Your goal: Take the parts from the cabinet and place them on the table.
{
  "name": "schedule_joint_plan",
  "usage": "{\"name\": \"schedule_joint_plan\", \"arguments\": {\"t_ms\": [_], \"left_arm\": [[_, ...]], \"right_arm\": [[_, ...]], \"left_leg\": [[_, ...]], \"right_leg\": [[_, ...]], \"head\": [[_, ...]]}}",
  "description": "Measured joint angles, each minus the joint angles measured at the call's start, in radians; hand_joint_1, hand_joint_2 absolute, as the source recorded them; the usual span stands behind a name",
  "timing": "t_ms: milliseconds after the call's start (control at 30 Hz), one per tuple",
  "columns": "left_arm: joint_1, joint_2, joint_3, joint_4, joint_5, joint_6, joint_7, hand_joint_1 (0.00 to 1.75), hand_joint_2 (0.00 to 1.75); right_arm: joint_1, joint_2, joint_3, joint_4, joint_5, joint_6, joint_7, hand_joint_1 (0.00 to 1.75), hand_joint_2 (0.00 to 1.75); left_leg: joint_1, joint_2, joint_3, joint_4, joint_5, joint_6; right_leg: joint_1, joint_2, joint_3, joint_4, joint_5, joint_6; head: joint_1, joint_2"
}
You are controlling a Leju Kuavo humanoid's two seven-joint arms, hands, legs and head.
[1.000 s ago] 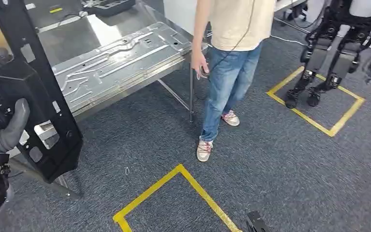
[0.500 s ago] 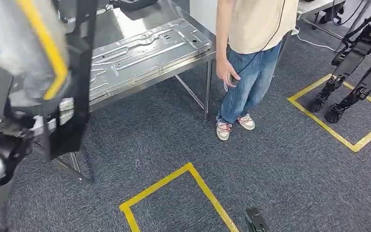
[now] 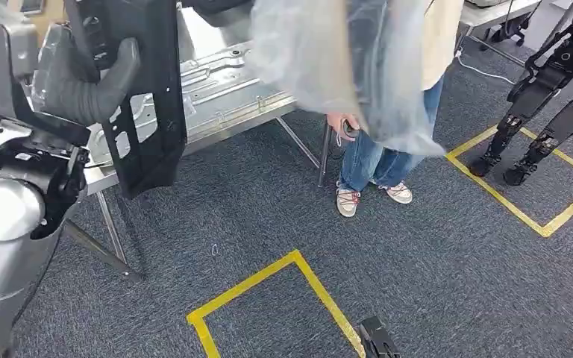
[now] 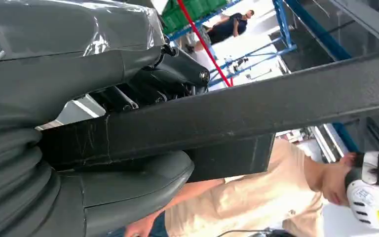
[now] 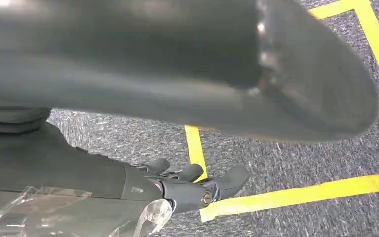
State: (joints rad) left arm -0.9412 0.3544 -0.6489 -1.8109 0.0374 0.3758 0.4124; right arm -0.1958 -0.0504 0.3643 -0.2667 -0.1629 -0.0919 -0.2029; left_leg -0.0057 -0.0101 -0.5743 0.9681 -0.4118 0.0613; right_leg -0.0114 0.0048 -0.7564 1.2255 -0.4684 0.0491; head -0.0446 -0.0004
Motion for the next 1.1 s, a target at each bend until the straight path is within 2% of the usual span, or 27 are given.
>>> {"name": "schedule_joint_plan", "arguments": {"t_ms": [67, 100, 133, 167, 233, 267, 300, 333, 400, 433, 467, 500, 533, 567, 600, 633, 733, 767, 800, 833, 900, 933, 967, 1000, 1033, 1100], "left_arm": [[0.000, 0.002, 0.003, 0.000, 0.018, 0.027, 0.005, 1.75, 1.75], [0.000, 0.006, 0.004, 0.000, 0.023, 0.036, 0.008, 1.75, 1.75], [0.000, 0.022, 0.010, 0.000, 0.030, 0.057, 0.015, 1.75, 1.75], [0.010, 0.032, 0.013, -0.003, 0.040, 0.068, 0.017, 1.75, 1.75], [0.034, 0.053, 0.021, -0.006, 0.048, 0.084, 0.013, 1.75, 1.75], [0.047, 0.065, 0.028, -0.010, 0.055, 0.090, 0.005, 1.75, 1.75], [0.057, 0.076, 0.035, -0.013, 0.057, 0.093, -0.001, 1.75, 1.75], [0.065, 0.084, 0.041, -0.013, 0.057, 0.095, -0.010, 1.75, 1.75], [0.086, 0.101, 0.050, -0.013, 0.049, 0.097, -0.027, 1.75, 1.75], [0.097, 0.106, 0.051, -0.013, 0.041, 0.092, -0.029, 1.75, 1.75], [0.107, 0.114, 0.053, -0.014, 0.036, 0.082, -0.029, 1.75, 1.75], [0.110, 0.121, 0.055, -0.015, 0.034, 0.071, -0.029, 1.75, 1.75], [0.116, 0.138, 0.060, -0.027, 0.034, 0.053, -0.024, 1.75, 1.75], [0.120, 0.148, 0.065, -0.038, 0.034, 0.037, -0.022, 1.75, 1.75], [0.124, 0.155, 0.072, -0.050, 0.034, 0.030, -0.021, 1.75, 1.75], [0.131, 0.159, 0.079, -0.056, 0.033, 0.030, -0.022, 1.75, 1.75], [0.182, 0.179, 0.101, -0.079, 0.031, 0.038, -0.032, 1.75, 1.75], [0.197, 0.184, 0.109, -0.086, 0.031, 0.042, -0.038, 1.75, 1.75], [0.207, 0.184, 0.115, -0.089, 0.031, 0.045, -0.046, 1.75, 1.75], [0.214, 0.184, 0.121, -0.092, 0.031, 0.046, -0.055, 1.75, 1.75], [0.230, 0.183, 0.127, -0.096, 0.031, 0.046, -0.067, 1.75, 1.75], [0.238, 0.183, 0.129, -0.097, 0.032, 0.045, -0.071, 1.75, 1.75], [0.248, 0.183, 0.129, -0.097, 0.033, 0.043, -0.073, 1.75, 1.75], [0.254, 0.183, 0.130, -0.097, 0.033, 0.043, -0.076, 1.75, 1.75], [0.257, 0.183, 0.132, -0.097, 0.033, 0.043, -0.077, 1.75, 1.75], [0.257, 0.183, 0.137, -0.097, 0.033, 0.043, -0.077, 1.75, 1.75]], "right_arm": [[-0.001, 0.000, 0.000, 0.000, -0.007, 0.000, -0.002, 0.00, 0.00], [-0.001, 0.000, 0.000, 0.000, -0.007, 0.000, -0.003, 0.00, 0.00], [-0.008, 0.002, 0.000, 0.000, -0.008, -0.002, -0.004, 0.00, 0.00], [-0.011, 0.003, 0.000, 0.000, -0.011, -0.004, -0.006, 0.00, 0.00], [-0.016, 0.009, 0.000, 0.000, -0.017, -0.005, -0.010, 0.00, 0.00], [-0.021, 0.011, 0.000, 0.000, -0.020, -0.005, -0.014, 0.00, 0.00], [-0.025, 0.011, 0.000, 0.000, -0.027, -0.005, -0.021, 0.00, 0.00], [-0.028, 0.011, 0.000, 0.000, -0.030, -0.008, -0.024, 0.00, 0.00], [-0.029, 0.012, 0.000, 0.000, -0.052, -0.011, -0.035, 0.00, 0.00], [-0.028, 0.012, 0.000, 0.000, -0.061, -0.010, -0.039, 0.00, 0.00], [-0.027, 0.012, 0.000, 0.000, -0.068, -0.010, -0.040, 0.00, 0.00], [-0.026, 0.012, 0.000, 0.000, -0.069, -0.008, -0.043, 0.00, 0.00], [-0.023, 0.012, 0.000, 0.000, -0.071, -0.005, -0.049, 0.00, 0.00], [-0.019, 0.012, 0.000, 0.000, -0.071, 0.001, -0.054, 0.00, 0.00], [-0.013, 0.012, 0.000, 0.000, -0.071, 0.003, -0.055, 0.00, 0.00], [-0.009, 0.012, 0.000, 0.000, -0.069, 0.006, -0.054, 0.00, 0.00], [0.002, 0.011, 0.001, 0.000, -0.057, 0.009, -0.040, 0.00, 0.00], [0.003, 0.011, 0.001, 0.000, -0.056, 0.010, -0.036, 0.00, 0.00], [0.004, 0.010, 0.001, 0.000, -0.055, 0.010, -0.032, 0.00, 0.00], [0.003, 0.008, 0.001, 0.000, -0.053, 0.010, -0.030, 0.00, 0.00], [0.003, 0.008, 0.002, 0.000, -0.050, 0.010, -0.024, 0.00, 0.00], [0.003, 0.008, 0.002, 0.000, -0.049, 0.010, -0.023, 0.00, 0.00], [0.003, 0.008, 0.003, 0.000, -0.049, 0.010, -0.022, 0.00, 0.00], [0.002, 0.007, 0.003, 0.000, -0.049, 0.010, -0.021, 0.00, 0.00], [0.001, 0.005, 0.003, 0.000, -0.049, 0.010, -0.021, 0.00, 0.00], [-0.003, 0.001, 0.003, 0.000, -0.049, 0.010, -0.021, 0.00, 0.00]], "left_leg": [[0.001, -0.004, 0.011, 0.001, -0.009, -0.006], [0.001, -0.005, 0.010, 0.001, -0.012, -0.009], [-0.010, -0.007, 0.000, 0.011, -0.015, -0.013], [-0.004, -0.007, 0.000, 0.006, -0.015, -0.014], [-0.006, -0.007, 0.002, 0.006, -0.019, -0.020], [-0.002, -0.006, -0.007, 0.022, -0.031, -0.027], [-0.001, -0.004, -0.024, 0.063, -0.057, -0.032], [0.000, -0.004, -0.061, 0.140, -0.095, -0.037], [0.003, -0.004, -0.146, 0.302, -0.153, -0.045], [0.005, -0.003, -0.174, 0.344, -0.156, -0.048], [0.010, -0.002, -0.177, 0.333, -0.137, -0.053], [0.013, -0.001, -0.166, 0.300, -0.115, -0.056], [0.019, 0.003, -0.121, 0.192, -0.056, -0.061], [0.022, 0.009, -0.071, 0.088, -0.007, -0.060], [0.021, 0.016, -0.035, 0.013, 0.019, -0.054], [0.013, 0.015, -0.031, 0.000, 0.015, -0.055], [0.006, 0.009, -0.030, -0.001, 0.013, -0.045], [0.012, 0.008, -0.019, -0.012, 0.020, -0.037], [0.017, 0.007, -0.012, -0.017, 0.023, -0.033], [0.018, 0.007, -0.010, -0.017, 0.022, -0.026], [0.015, 0.006, -0.006, -0.017, 0.020, -0.021], [0.013, 0.005, -0.005, -0.016, 0.019, -0.019], [0.012, 0.004, -0.004, -0.016, 0.018, -0.019], [0.012, 0.001, -0.002, -0.016, 0.017, -0.018], [0.012, -0.002, 0.000, -0.015, 0.015, -0.019], [0.014, -0.006, 0.009, -0.013, 0.007, -0.027]], "right_leg": [[-0.001, 0.001, 0.088, -0.186, 0.092, -0.005], [-0.001, 0.005, 0.106, -0.226, 0.086, -0.008], [0.001, 0.004, 0.111, -0.241, 0.087, -0.012], [0.002, 0.004, 0.109, -0.236, 0.085, -0.015], [0.001, 0.003, 0.110, -0.239, 0.084, -0.024], [-0.002, 0.002, 0.111, -0.241, 0.085, -0.030], [-0.002, 0.002, 0.112, -0.241, 0.083, -0.034], [-0.002, 0.001, 0.112, -0.241, 0.083, -0.037], [-0.002, 0.002, 0.113, -0.240, 0.081, -0.039], [-0.004, 0.002, 0.113, -0.240, 0.079, -0.042], [-0.005, 0.001, 0.115, -0.240, 0.078, -0.043], [-0.007, 0.001, 0.116, -0.240, 0.078, -0.043], [-0.008, 0.001, 0.119, -0.240, 0.076, -0.041], [-0.009, 0.002, 0.123, -0.240, 0.074, -0.038], [-0.009, 0.002, 0.125, -0.241, 0.072, -0.034], [-0.005, 0.003, 0.127, -0.240, 0.070, -0.029], [-0.012, 0.000, 0.134, -0.247, 0.069, -0.011], [-0.007, 0.000, 0.136, -0.249, 0.067, -0.001], [-0.012, -0.002, 0.130, -0.230, 0.053, 0.001], [-0.009, -0.001, 0.110, -0.177, 0.019, 0.000], [-0.009, -0.001, 0.033, -0.011, -0.055, 0.003], [-0.009, -0.001, -0.007, 0.065, -0.079, 0.004], [-0.009, -0.001, -0.025, 0.093, -0.077, 0.004], [-0.009, -0.001, -0.015, 0.066, -0.054, 0.003], [-0.009, -0.001, 0.018, -0.003, -0.013, 0.002], [-0.010, -0.001, 0.116, -0.198, 0.074, -0.002]], "head": [[0.000, 0.000], [0.000, 0.000], [0.001, 0.000], [0.001, 0.000], [0.000, 0.000], [0.000, 0.000], [-0.002, 0.000], [-0.002, 0.000], [-0.003, 0.000], [-0.003, 0.000], [-0.003, 0.000], [-0.003, 0.000], [-0.003, 0.000], [-0.003, 0.000], [-0.003, 0.000], [-0.003, 0.000], [-0.002, 0.000], [-0.002, 0.000], [-0.001, 0.000], [0.000, 0.000], [0.002, 0.000], [0.002, 0.000], [0.002, 0.000], [0.002, 0.000], [0.002, 0.000], [0.002, 0.000]]}}
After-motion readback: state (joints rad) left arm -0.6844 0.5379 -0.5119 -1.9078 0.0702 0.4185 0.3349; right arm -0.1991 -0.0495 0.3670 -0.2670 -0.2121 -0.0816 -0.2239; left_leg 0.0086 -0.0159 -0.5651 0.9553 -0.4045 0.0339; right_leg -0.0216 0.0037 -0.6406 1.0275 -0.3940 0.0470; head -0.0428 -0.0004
